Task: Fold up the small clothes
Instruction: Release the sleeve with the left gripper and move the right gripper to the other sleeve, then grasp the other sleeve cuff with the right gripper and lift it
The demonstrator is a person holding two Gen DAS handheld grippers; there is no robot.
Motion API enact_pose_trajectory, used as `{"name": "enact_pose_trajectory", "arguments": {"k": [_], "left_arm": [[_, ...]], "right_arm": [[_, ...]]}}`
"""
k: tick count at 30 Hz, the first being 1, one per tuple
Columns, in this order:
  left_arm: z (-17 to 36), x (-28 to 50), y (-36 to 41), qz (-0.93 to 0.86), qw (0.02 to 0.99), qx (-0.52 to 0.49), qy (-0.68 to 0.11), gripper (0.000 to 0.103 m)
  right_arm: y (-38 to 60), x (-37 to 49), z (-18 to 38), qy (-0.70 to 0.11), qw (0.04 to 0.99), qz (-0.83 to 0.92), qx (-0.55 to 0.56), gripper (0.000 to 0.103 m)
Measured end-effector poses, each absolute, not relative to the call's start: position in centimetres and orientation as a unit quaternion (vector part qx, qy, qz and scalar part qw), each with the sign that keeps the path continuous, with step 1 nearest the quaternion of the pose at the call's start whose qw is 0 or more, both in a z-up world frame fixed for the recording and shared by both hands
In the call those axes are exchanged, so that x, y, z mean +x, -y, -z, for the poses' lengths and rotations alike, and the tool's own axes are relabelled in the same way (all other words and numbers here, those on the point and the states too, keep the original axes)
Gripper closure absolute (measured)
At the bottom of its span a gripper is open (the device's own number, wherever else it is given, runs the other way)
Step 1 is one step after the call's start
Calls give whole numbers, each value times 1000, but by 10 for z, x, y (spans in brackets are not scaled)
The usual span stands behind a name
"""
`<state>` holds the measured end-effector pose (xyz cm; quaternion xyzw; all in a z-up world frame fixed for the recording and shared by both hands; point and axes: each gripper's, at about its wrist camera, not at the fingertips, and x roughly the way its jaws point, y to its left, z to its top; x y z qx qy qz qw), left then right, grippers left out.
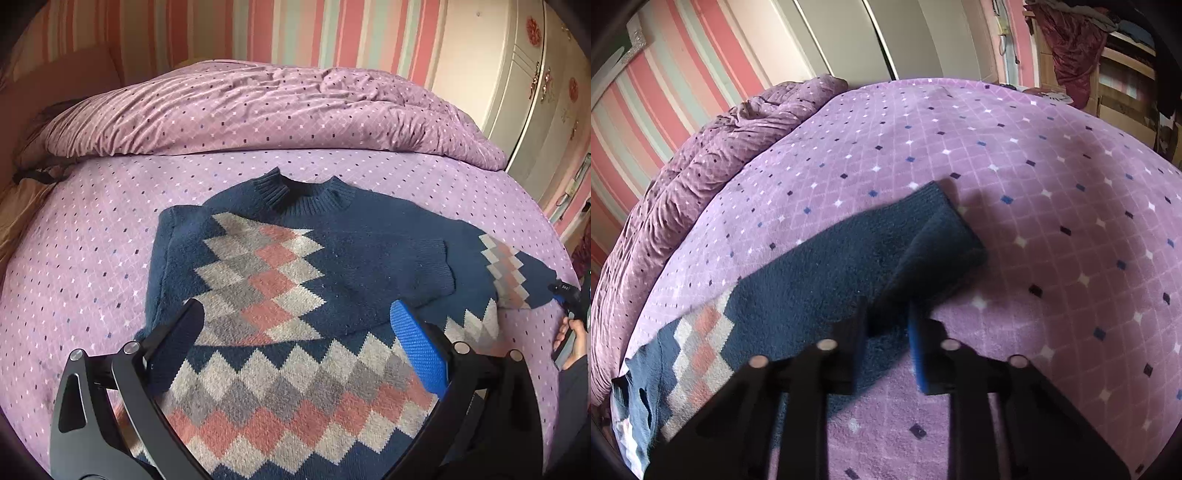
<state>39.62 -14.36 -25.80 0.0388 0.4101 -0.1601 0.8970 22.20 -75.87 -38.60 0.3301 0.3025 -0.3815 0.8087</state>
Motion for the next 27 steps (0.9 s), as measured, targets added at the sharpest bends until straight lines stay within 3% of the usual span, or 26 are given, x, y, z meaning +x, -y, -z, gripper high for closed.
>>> {"name": "enact_pose_trajectory", "arguments": {"k": [4,17,27], "left_arm": [[262,408,149,166,895,36,-412,3],[264,423,150,169,897,28,-407,3],[264,435,128,164,897,12,-411,3]], "right_arm": [[753,226,382,-304,817,385,304,91],[705,235,324,-268,859,378,220,92],[568,290,250,-258,920,269,122,92]]}}
